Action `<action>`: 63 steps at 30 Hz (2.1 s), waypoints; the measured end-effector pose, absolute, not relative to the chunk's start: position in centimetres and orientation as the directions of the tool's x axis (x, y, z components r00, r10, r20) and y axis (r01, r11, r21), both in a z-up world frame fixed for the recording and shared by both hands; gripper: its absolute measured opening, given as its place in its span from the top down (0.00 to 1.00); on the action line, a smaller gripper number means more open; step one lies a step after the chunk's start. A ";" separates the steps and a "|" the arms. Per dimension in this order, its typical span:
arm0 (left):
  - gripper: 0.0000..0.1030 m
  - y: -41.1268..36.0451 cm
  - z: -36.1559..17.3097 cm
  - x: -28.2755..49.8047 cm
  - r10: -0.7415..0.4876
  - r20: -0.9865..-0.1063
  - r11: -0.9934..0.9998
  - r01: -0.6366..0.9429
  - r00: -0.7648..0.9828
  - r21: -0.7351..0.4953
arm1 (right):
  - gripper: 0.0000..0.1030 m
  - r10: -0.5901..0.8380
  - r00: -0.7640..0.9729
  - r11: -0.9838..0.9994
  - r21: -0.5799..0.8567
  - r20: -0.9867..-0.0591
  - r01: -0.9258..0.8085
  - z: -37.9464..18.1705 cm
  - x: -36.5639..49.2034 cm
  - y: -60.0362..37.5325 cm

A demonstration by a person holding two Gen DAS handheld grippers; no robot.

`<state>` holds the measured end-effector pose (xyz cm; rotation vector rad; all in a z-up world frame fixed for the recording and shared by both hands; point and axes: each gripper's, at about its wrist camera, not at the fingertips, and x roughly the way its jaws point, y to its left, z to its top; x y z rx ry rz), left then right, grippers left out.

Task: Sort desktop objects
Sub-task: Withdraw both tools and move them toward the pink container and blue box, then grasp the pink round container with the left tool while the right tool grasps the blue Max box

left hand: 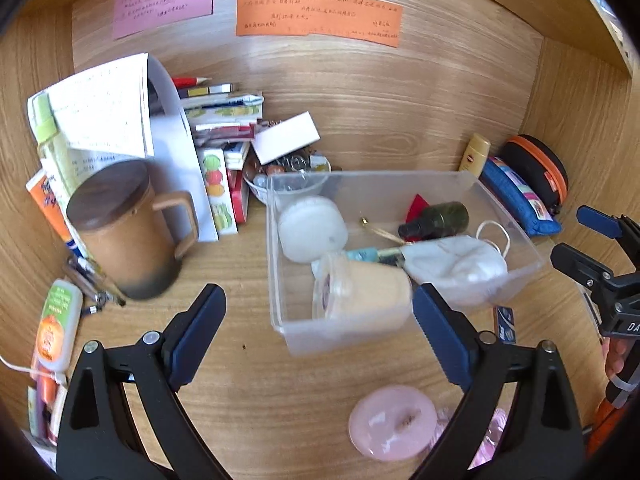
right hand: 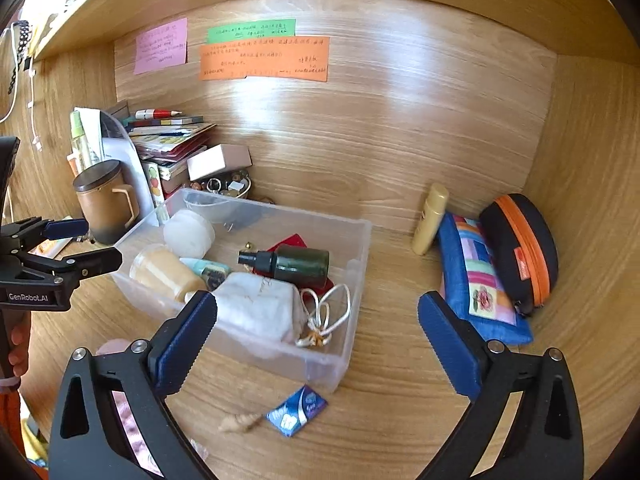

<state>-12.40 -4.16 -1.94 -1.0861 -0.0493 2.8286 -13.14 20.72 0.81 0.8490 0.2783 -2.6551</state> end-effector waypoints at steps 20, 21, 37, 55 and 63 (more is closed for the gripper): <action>0.06 -0.1 -7.9 -10.3 0.128 -0.770 -0.991 -0.101 -0.626 -0.082 | 0.02 -0.185 -0.666 -0.927 -0.096 -0.723 0.362 -5.2 -10.8 22.3; 0.06 0.1 -8.3 -10.4 0.136 -0.777 -0.990 -0.102 -0.615 -0.093 | 0.02 -0.180 -0.660 -0.929 -0.095 -0.729 0.358 -5.6 -10.9 22.4; 0.06 -0.4 -9.8 -10.5 0.081 -0.813 -0.996 -0.064 -0.577 -0.054 | 0.02 -0.158 -0.623 -0.939 -0.079 -0.766 0.335 -7.9 -13.0 21.8; 0.06 -2.9 -10.3 -9.0 0.025 -0.823 -1.000 -0.016 -0.567 -0.019 | 0.15 -0.128 -0.596 -0.927 -0.118 -0.792 0.356 -9.8 -13.3 20.3; 0.04 -3.4 -10.5 -8.9 0.005 -0.826 -1.000 -0.008 -0.564 -0.001 | 0.32 -0.178 -0.574 -0.932 -0.052 -0.799 0.360 -9.8 -13.0 22.0</action>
